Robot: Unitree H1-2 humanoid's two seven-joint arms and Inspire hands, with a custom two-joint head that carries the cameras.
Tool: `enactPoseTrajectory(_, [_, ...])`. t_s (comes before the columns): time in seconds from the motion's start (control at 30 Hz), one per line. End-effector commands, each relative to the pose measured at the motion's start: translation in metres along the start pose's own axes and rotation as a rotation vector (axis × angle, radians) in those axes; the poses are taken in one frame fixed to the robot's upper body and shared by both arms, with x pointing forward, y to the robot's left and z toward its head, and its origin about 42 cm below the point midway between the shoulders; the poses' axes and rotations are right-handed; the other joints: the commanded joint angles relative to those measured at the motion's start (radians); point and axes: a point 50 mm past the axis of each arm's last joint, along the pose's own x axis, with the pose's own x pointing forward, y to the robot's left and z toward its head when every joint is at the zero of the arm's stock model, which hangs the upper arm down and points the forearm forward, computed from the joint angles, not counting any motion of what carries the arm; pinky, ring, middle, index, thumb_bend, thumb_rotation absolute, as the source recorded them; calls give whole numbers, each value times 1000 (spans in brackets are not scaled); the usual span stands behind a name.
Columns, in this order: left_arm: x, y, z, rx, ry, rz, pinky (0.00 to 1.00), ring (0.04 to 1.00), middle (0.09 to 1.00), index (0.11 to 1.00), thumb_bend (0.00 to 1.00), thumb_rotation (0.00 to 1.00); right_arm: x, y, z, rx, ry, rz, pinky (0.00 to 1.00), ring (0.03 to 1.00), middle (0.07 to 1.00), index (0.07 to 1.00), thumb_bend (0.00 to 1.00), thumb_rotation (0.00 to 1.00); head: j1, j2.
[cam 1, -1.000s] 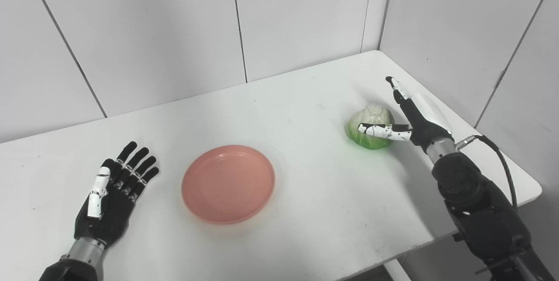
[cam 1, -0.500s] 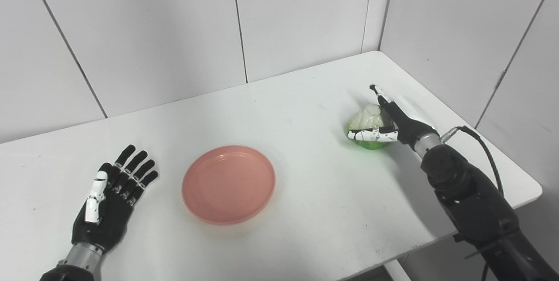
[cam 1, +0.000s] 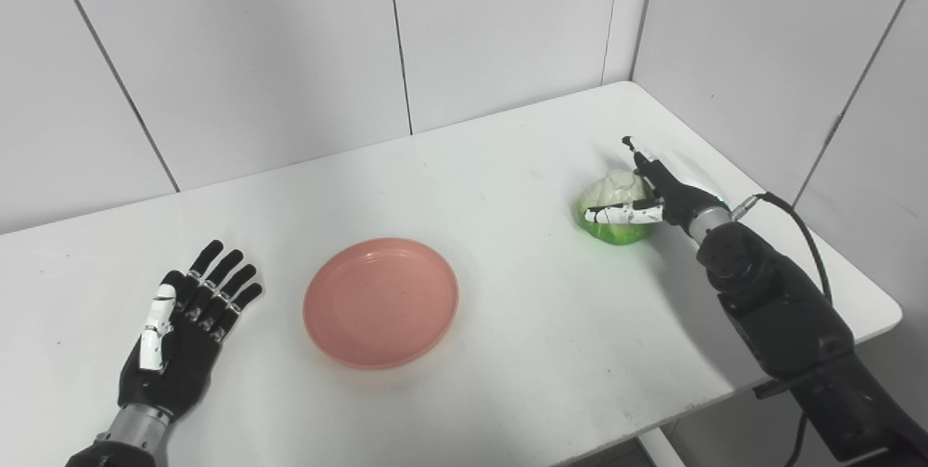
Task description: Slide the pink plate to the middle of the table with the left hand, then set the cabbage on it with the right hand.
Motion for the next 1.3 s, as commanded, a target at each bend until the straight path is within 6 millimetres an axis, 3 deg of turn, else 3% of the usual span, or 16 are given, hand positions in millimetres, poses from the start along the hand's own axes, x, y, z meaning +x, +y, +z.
enactPoseTrajectory(0.0, [-28, 12, -37, -63, 128, 69, 868, 885, 907, 906, 448, 849, 6, -19, 5, 0, -14, -47, 553, 772, 852, 1000, 1000, 515, -1, 3])
enactPoseTrajectory(0.03, [-29, 12, -37, -65, 128, 69, 869, 886, 908, 908, 449, 848, 6, -18, 5, -2, -11, -48, 448, 627, 696, 1000, 1000, 530, -2, 4])
enactPoseTrajectory(0.1, [-29, 13, -37, -67, 131, 69, 869, 885, 907, 908, 451, 844, 7, -18, 3, -4, -1, -47, 379, 528, 584, 1000, 1000, 538, -2, 4])
enactPoseTrajectory(0.13, [-29, 13, -37, -67, 133, 69, 869, 884, 907, 907, 451, 841, 8, -17, 2, 1, 2, -43, 381, 541, 611, 1000, 1000, 534, -4, 5])
enactPoseTrajectory(0.17, [-29, 14, -37, -66, 134, 70, 869, 883, 906, 906, 452, 839, 8, -17, 1, 3, 3, -37, 305, 425, 522, 1000, 1000, 530, -4, 5])
enactPoseTrajectory(0.2, [-30, 14, -37, -65, 134, 72, 869, 883, 906, 906, 452, 839, 8, -17, 0, 4, 1, -30, 285, 406, 512, 1000, 1000, 530, -4, 4])
enactPoseTrajectory(0.23, [-30, 14, -37, -64, 133, 74, 864, 879, 903, 902, 449, 836, 9, -16, 0, 3, -2, -26, 342, 504, 585, 1000, 1000, 535, -4, 4])
enactPoseTrajectory(0.27, [-30, 14, -38, -65, 132, 77, 863, 877, 902, 901, 449, 835, 8, -16, 0, 1, -7, -18, 361, 537, 610, 1000, 1000, 537, -4, 4])
enactPoseTrajectory(0.33, [-30, 14, -38, -65, 132, 79, 858, 877, 902, 899, 443, 840, 9, -14, -1, -2, -12, -3, 516, 717, 772, 1000, 1000, 549, -4, 4])
enactPoseTrajectory(0.47, [-30, 14, -38, -63, 134, 75, 860, 877, 897, 895, 448, 848, 10, -11, 0, 54, -38, 17, 732, 879, 950, 1000, 1000, 498, 0, 6])
enactPoseTrajectory(0.67, [-30, 13, -37, -65, 131, 68, 865, 880, 902, 903, 457, 837, 6, -11, 5, 82, -94, -17, 845, 894, 909, 941, 1000, 329, 2, 6])
enactPoseTrajectory(0.83, [-30, 12, -36, -65, 129, 67, 869, 880, 903, 903, 462, 826, 3, -14, 15, 107, -123, -12, 836, 863, 869, 881, 1000, 198, 0, 7])
enactPoseTrajectory(1.27, [-32, 11, -33, -51, 128, 72, 887, 893, 913, 913, 461, 842, 1, -13, 26, 27, -78, 94, 847, 902, 917, 939, 1000, 295, 1, 12])
